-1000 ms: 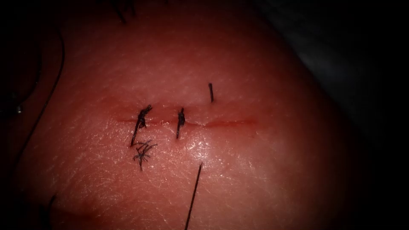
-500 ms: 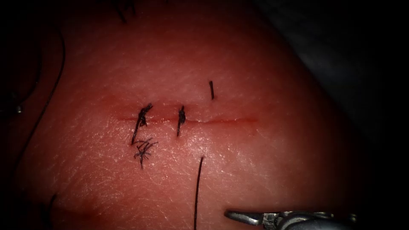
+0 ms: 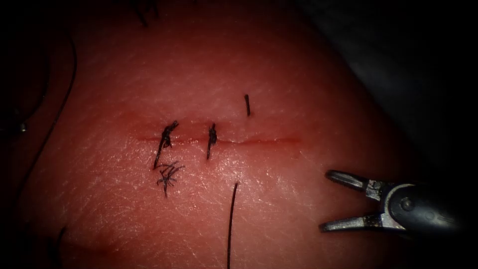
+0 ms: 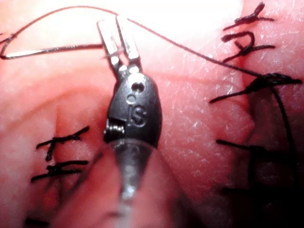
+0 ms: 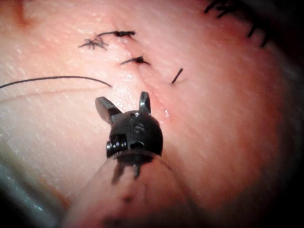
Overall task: Wound Closure
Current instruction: Pull the string through the cut with the right gripper, then grab the short tail with the right gripper
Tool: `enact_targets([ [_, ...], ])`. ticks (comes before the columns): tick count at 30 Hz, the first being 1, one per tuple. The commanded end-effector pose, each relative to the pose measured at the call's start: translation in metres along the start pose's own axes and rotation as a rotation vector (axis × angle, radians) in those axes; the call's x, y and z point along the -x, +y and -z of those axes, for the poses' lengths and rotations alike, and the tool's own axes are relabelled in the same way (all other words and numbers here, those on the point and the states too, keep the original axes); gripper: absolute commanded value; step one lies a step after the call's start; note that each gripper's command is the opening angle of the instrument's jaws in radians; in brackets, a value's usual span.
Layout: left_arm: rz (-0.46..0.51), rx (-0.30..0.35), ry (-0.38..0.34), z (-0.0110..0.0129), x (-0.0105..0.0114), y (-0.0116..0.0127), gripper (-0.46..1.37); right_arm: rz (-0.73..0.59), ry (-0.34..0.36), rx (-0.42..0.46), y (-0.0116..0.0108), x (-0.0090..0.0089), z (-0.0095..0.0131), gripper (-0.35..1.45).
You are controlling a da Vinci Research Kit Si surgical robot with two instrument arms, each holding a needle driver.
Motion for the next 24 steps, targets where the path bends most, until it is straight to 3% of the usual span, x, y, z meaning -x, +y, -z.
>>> enact_targets([
  [1, 0.0, 0.011, 0.0, 0.0, 0.0, 0.0, -0.35, -0.066, 0.004, -0.006, -0.0004, -0.0001, -0.0006, 1.02],
  [6, 0.0, 0.013, -0.001, 0.0, 0.0, 0.0, -0.35, -0.132, 0.016, 0.024, -0.0001, -0.0006, -0.0031, 0.95],
  [11, -0.02, 0.022, -0.011, -0.0001, 0.0001, 0.0002, -0.35, -0.19, 0.043, 0.084, 0.0008, -0.0016, -0.0059, 0.73],
  [18, -0.071, 0.032, -0.019, -0.0004, 0.0, 0.0006, -0.35, -0.208, 0.059, 0.159, 0.0028, -0.0028, -0.0091, 0.68],
  [24, -0.096, 0.04, -0.026, -0.0006, 0.0, 0.0008, -0.35, -0.204, 0.052, 0.191, 0.0041, -0.0025, -0.0111, 0.62],
])
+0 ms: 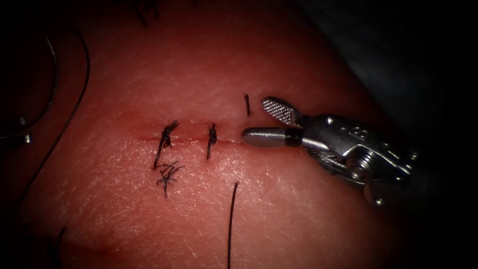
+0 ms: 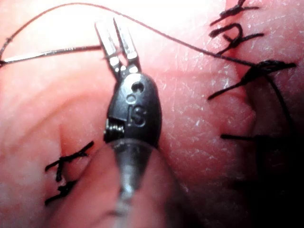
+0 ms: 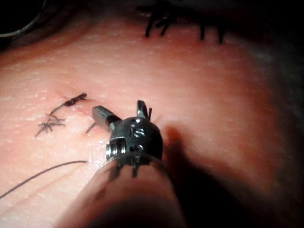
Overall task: Wound Closure
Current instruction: Grab the short tail with the right gripper
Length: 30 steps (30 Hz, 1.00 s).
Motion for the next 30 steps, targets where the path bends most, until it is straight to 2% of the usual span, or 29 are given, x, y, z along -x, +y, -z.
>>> enact_targets([
  [1, -0.001, 0.001, -0.001, 0.0, 0.0, 0.0, -0.35, 0.004, -0.004, 0.004, 0.0001, 0.0, -0.0001, 0.61],
  [2, -0.001, 0.0, -0.002, 0.0, 0.0, 0.0, -0.35, 0.008, -0.013, 0.012, 0.0003, 0.0003, -0.0007, 0.52],
  [3, -0.001, 0.002, -0.003, 0.0, 0.0, 0.0, -0.35, 0.012, -0.016, 0.018, 0.0005, 0.0005, -0.0012, 0.5],
  [12, -0.002, 0.006, -0.007, -0.0001, -0.0001, 0.0002, -0.35, 0.029, -0.021, 0.05, 0.0022, 0.0014, -0.0033, 0.51],
  [27, -0.001, 0.009, -0.009, -0.0001, -0.0001, 0.0001, -0.35, 0.045, -0.038, 0.077, 0.0023, 0.0029, -0.0056, 0.52],
  [28, -0.001, 0.009, -0.009, -0.0001, -0.0001, 0.0001, -0.35, 0.042, -0.042, 0.077, 0.0022, 0.0032, -0.0057, 0.32],
  [30, -0.001, 0.009, -0.009, -0.0001, -0.0001, 0.0001, -0.35, 0.003, -0.047, 0.078, 0.002, 0.0035, -0.0058, -0.32],
])
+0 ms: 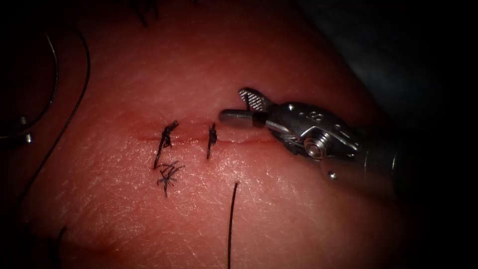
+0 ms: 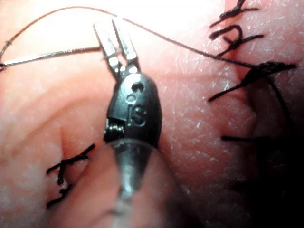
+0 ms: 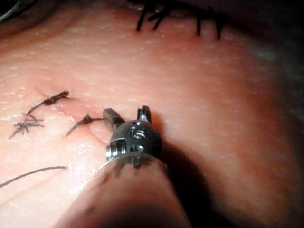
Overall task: Wound Closure
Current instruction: Grab the short tail with the right gripper
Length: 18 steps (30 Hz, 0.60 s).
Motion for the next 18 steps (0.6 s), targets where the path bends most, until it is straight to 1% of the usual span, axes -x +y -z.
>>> enact_targets([
  [1, 0.001, 0.006, 0.001, 0.0, 0.0, 0.0, -0.35, -0.063, -0.012, 0.004, -0.0002, 0.0002, 0.0, -0.35],
  [4, 0.001, 0.006, 0.001, 0.0, 0.0, 0.0, -0.35, -0.098, -0.03, 0.006, -0.0004, 0.0003, 0.0, -0.35],
  [7, 0.001, 0.006, 0.001, 0.0, 0.0, 0.0, -0.35, -0.126, -0.003, 0.004, -0.0004, 0.0, 0.0001, -0.35],
  [9, 0.0, 0.006, 0.001, 0.0, 0.0, 0.0, -0.35, -0.135, 0.003, 0.006, -0.0004, -0.0002, 0.0002, -0.35],
  [15, 0.004, 0.009, -0.004, -0.0001, 0.0001, 0.0003, -0.35, -0.153, 0.049, 0.006, -0.0004, -0.0015, 0.0008, -0.35],
  [18, -0.005, 0.015, -0.011, -0.0003, 0.0002, 0.0006, -0.35, -0.178, 0.09, 0.007, -0.0004, -0.0028, 0.0015, -0.35],
])
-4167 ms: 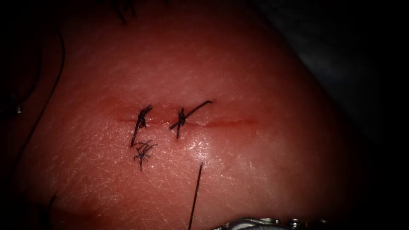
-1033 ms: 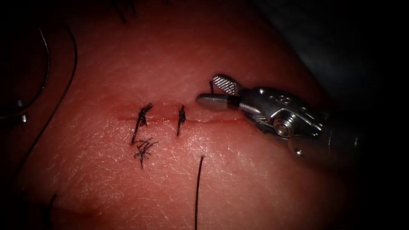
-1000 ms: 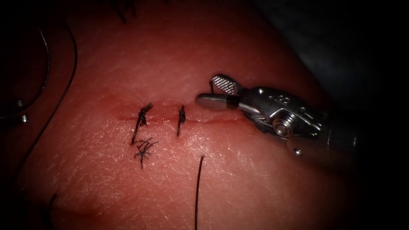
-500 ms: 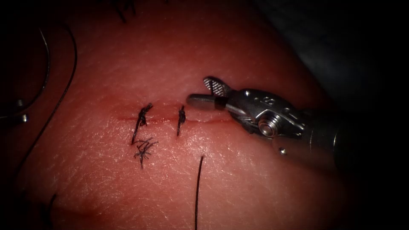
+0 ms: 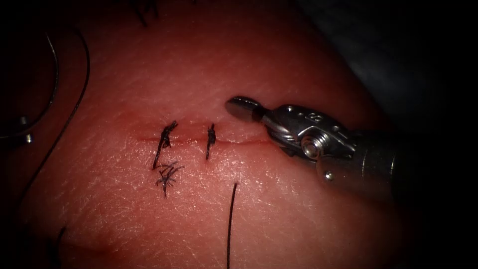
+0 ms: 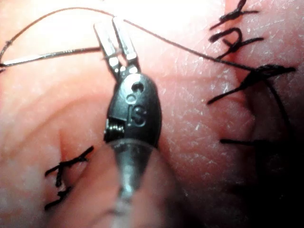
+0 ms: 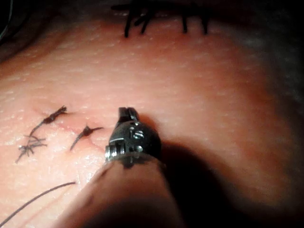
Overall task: Wound Closure
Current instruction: Grab the short tail with the right gripper, then drop the needle from the left gripper
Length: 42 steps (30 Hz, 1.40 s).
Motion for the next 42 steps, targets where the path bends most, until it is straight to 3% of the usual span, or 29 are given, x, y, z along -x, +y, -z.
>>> enact_targets([
  [1, -0.002, 0.01, -0.004, -0.0001, 0.0001, 0.0001, -0.35, -0.003, 0.012, -0.001, -0.0001, -0.0003, 0.0002, -0.35],
  [8, -0.01, 0.014, -0.006, -0.0002, 0.0003, 0.0002, -0.35, 0.016, 0.076, -0.016, -0.0009, -0.0032, 0.0018, -0.35],
  [15, -0.012, 0.016, -0.011, -0.0003, 0.0004, 0.0004, -0.35, 0.03, 0.077, -0.017, -0.0016, -0.0052, 0.0026, -0.35],
  [42, -0.03, 0.018, -0.019, -0.0008, 0.0009, 0.001, -0.35, 0.042, 0.094, -0.025, -0.0024, -0.0084, 0.0035, -0.35],
])
